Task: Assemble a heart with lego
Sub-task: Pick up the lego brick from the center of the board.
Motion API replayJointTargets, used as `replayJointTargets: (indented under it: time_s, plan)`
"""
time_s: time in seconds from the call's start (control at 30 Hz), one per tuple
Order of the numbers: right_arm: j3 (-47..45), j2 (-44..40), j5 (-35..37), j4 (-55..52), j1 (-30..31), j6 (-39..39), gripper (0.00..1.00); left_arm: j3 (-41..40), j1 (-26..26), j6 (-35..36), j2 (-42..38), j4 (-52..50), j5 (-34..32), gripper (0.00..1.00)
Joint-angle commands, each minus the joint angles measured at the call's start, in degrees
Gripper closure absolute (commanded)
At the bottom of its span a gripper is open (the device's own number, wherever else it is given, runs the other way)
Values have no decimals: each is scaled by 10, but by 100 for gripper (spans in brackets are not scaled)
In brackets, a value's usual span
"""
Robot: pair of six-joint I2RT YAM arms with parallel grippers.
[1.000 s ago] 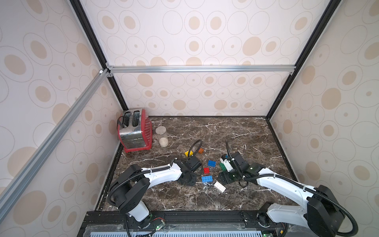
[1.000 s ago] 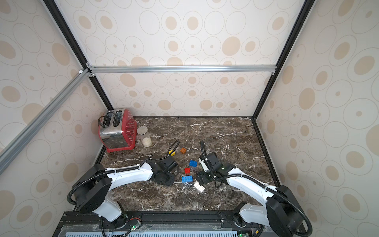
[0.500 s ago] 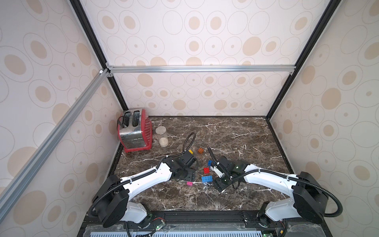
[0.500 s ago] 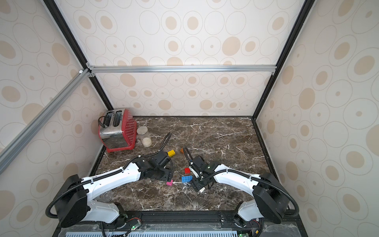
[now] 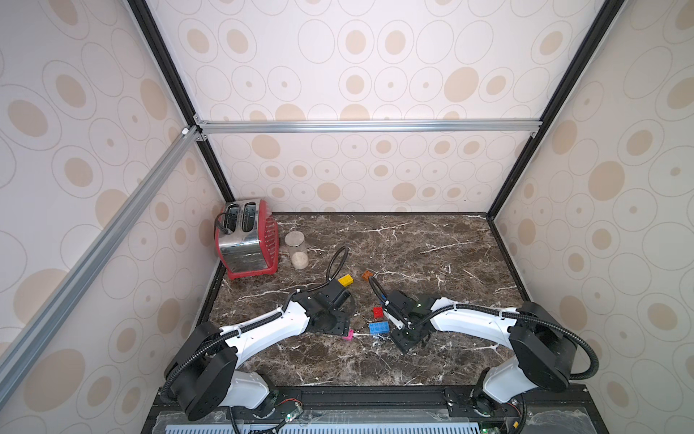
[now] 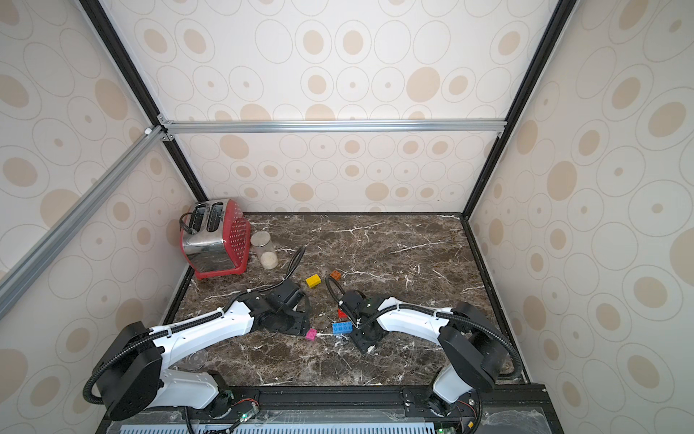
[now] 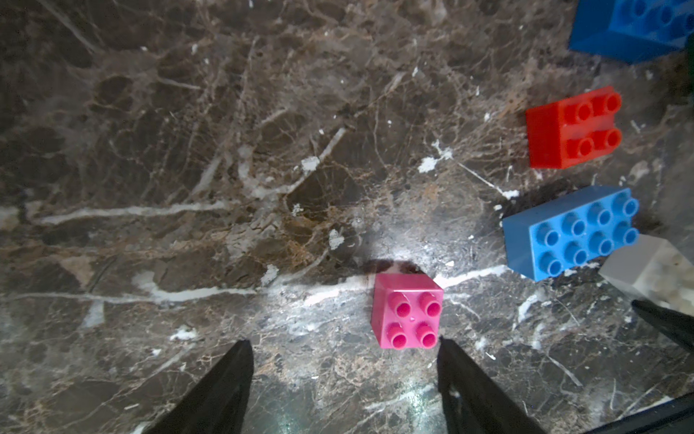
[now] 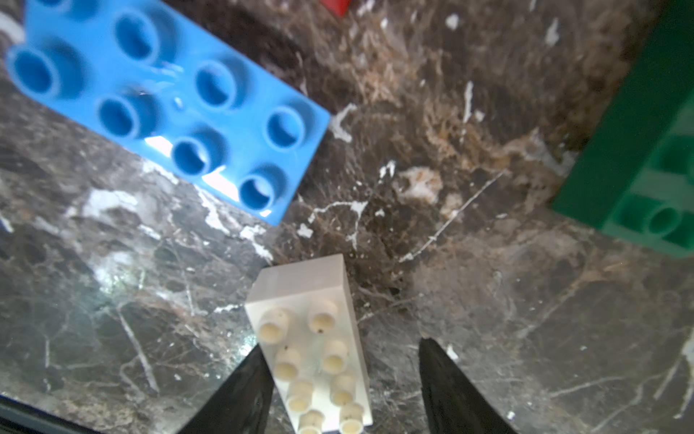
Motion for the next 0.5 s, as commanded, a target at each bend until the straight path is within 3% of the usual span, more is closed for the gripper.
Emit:
replayJointTargets:
  time_s: [0.0,0.47]
  plan:
    - [17,13,4,-17,6,-10,37,-2,3,4,-1,2,2,23]
    - [48,47,1,-52,20,-22,54,-20,3,-6,5,13,4,23]
